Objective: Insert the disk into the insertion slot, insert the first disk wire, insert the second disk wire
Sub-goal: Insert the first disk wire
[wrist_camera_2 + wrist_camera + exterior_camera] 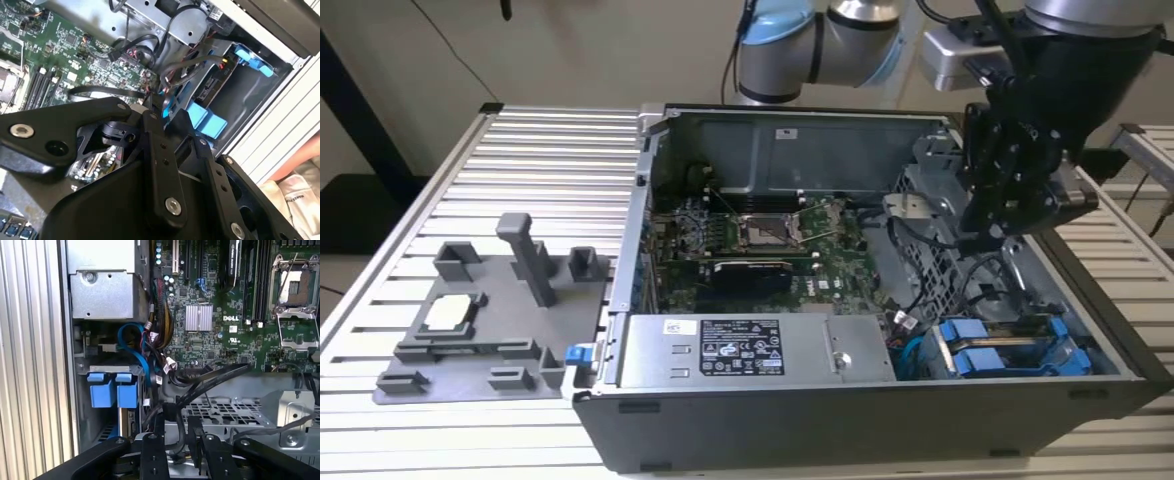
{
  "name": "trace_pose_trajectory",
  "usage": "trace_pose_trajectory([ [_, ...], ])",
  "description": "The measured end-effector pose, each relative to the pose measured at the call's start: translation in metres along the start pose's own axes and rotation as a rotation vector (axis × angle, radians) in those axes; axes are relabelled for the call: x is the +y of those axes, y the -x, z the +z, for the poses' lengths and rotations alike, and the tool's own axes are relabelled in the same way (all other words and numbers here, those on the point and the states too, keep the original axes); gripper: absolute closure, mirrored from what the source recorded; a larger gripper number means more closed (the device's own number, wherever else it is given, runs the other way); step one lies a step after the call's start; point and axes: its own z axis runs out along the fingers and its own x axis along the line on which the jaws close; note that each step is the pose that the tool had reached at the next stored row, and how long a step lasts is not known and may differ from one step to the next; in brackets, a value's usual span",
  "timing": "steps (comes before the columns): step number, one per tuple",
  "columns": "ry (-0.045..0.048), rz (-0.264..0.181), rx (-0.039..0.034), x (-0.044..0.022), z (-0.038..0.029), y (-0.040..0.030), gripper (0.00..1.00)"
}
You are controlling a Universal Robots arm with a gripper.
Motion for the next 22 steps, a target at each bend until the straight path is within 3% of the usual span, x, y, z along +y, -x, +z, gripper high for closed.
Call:
trace_pose_trajectory([
  [4,-0.0194,-0.002,0.0245,0.0072,-0.0008,0.0046,0.67],
  [7,-0.0266,-0.006,0.0594,0.011,-0.0013,0.006,0.67],
  [10,-0.0292,-0.013,0.1072,0.0139,-0.0016,0.0069,0.67],
  [11,-0.0309,-0.015,0.1185,0.0149,-0.0017,0.008,0.67],
  [14,-0.0399,-0.02,0.1418,0.0178,-0.0016,0.0126,0.67],
  [16,-0.0473,-0.024,0.1486,0.0192,-0.0013,0.0166,0.67],
  [20,-0.0664,-0.032,0.1489,0.0213,-0.001,0.0212,0.67],
  [22,-0.0698,-0.039,0.1494,0.0231,-0.0011,0.0213,0.67],
])
